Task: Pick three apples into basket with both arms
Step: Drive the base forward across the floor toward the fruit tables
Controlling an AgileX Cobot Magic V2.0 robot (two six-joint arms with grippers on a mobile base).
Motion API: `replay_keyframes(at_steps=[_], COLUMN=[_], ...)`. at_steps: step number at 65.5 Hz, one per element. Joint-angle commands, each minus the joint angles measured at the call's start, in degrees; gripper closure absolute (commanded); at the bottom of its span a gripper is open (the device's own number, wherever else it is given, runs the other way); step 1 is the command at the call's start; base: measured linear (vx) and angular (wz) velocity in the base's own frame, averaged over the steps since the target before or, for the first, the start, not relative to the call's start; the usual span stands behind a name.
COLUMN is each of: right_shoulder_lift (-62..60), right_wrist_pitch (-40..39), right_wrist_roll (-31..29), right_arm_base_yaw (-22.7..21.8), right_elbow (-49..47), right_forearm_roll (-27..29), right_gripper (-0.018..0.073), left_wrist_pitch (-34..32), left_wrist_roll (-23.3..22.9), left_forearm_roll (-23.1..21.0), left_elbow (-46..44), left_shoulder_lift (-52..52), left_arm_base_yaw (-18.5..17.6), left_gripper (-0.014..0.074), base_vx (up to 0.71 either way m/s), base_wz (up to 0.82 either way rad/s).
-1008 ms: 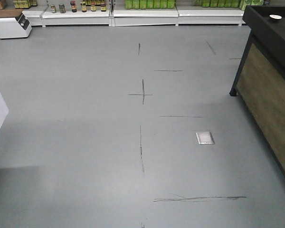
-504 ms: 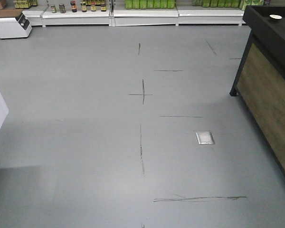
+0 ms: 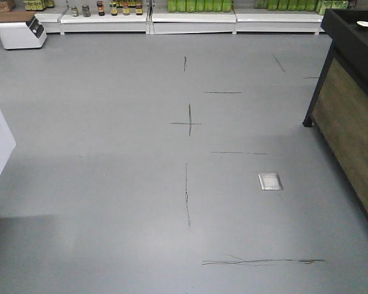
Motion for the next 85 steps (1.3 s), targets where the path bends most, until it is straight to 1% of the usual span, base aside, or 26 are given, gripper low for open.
replay_keyframes(at_steps=[1,45,85], right_shoulder_lift=[-0.59,-0.59,-0.59], right_wrist_pitch=[-4.26,-4.26,-4.26], right_wrist_roll=[-0.46,-0.46,-0.46], right_arm_base_yaw=[-0.40,-0.40,-0.40], right_elbow=[0.86,0.86,0.86], right_forearm_roll=[-0.37,-0.37,-0.37], right_gripper=[0.0564,0.0564,0.0564], left_wrist_pitch=[-4.05,-4.05,-4.05], left_wrist_roll=[-0.41,-0.41,-0.41], left_forearm_roll=[-0.44,-0.44,-0.44], left_elbow=[1.34,1.34,1.34], left_shoulder_lift=[-0.85,-0.85,-0.85], left_arm_base_yaw=[-0.34,-0.34,-0.34], left_gripper=[0.0603,0.0603,0.0603], base_vx=[0.07,0.12,0.14], base_wz=[0.04,-0.02,0.08])
